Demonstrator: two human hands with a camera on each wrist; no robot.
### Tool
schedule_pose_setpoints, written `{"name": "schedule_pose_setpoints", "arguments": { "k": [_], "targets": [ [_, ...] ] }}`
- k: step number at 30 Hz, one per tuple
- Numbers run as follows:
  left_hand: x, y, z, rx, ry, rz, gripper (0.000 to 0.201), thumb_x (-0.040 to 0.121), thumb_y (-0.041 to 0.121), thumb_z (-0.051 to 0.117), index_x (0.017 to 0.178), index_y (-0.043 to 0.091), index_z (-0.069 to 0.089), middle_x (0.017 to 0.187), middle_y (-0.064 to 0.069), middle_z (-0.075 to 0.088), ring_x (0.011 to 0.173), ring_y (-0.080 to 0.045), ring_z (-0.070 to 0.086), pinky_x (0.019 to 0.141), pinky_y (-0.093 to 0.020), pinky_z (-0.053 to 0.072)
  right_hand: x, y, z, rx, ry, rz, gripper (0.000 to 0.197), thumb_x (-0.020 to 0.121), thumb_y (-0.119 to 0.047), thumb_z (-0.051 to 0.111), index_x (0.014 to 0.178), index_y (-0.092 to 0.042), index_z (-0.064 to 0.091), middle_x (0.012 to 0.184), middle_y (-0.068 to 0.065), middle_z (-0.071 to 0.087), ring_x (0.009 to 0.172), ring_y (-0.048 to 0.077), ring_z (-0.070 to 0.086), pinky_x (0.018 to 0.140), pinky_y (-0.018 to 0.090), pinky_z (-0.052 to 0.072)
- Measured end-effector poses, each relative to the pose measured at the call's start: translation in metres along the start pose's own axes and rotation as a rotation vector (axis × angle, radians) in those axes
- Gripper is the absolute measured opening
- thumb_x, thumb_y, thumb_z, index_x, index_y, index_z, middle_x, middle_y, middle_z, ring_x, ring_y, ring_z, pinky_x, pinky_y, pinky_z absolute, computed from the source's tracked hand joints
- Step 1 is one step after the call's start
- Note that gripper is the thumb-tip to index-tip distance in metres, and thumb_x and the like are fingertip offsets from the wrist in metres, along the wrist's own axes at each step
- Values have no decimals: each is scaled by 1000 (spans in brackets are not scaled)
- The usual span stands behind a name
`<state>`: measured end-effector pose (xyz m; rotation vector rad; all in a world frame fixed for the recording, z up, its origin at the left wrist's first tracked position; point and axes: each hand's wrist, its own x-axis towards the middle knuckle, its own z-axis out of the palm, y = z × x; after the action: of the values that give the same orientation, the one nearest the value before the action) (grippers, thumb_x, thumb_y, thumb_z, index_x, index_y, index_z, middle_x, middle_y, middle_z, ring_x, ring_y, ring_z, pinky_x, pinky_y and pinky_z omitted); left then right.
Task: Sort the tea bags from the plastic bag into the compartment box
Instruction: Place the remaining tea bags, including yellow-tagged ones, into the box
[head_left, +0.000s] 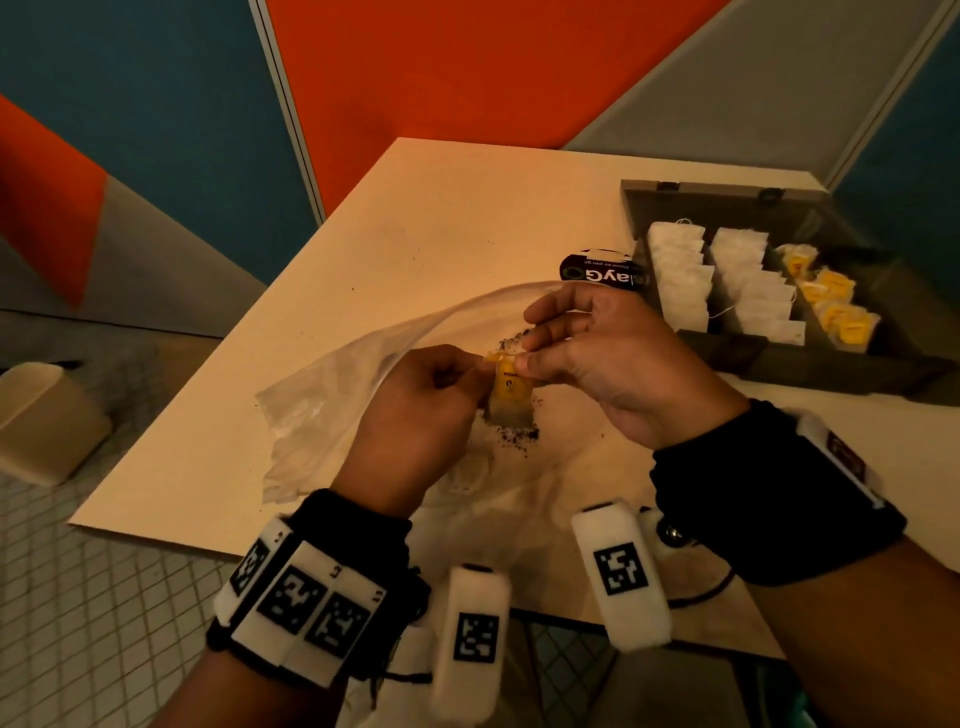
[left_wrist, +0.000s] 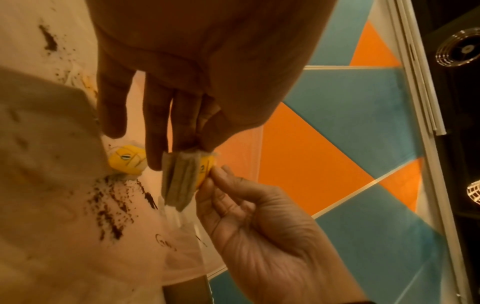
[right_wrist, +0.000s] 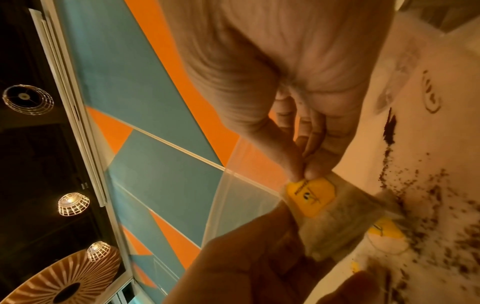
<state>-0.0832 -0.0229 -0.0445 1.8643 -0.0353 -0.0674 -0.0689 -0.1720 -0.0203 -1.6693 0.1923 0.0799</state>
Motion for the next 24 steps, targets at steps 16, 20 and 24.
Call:
{"name": "schedule_pose_setpoints", "arguments": {
  "k": [16, 20, 24],
  "targets": [
    [-2, 1, -4, -446, 216, -96, 11, 90, 13, 64, 84, 10, 73, 73, 1, 71, 59, -6, 64, 47, -15, 45, -22, 20, 24, -883, -368, -72, 34, 75, -21, 75, 106, -29, 62, 88, -6, 60, 78, 14, 61, 66, 29, 51],
    [-3, 12, -8, -532, 218, -123, 14, 89, 10, 63, 76, 11, 68, 57, 3, 63, 46, -4, 58, 39, -16, 38, -18, 18, 35, -896, -503, -248, 37, 82, -8, 66, 116, -23, 63, 98, 3, 64, 80, 17, 59, 70, 27, 50],
    [-3, 17, -11, -574, 219, -154, 15, 89, 8, 63, 74, 8, 65, 54, 0, 65, 40, -9, 55, 35, -17, 32, -10, 14, 45, -907, -609, -375, 28, 87, -9, 62, 114, -14, 65, 100, 4, 64, 76, 15, 52, 61, 10, 40]
  ]
}}
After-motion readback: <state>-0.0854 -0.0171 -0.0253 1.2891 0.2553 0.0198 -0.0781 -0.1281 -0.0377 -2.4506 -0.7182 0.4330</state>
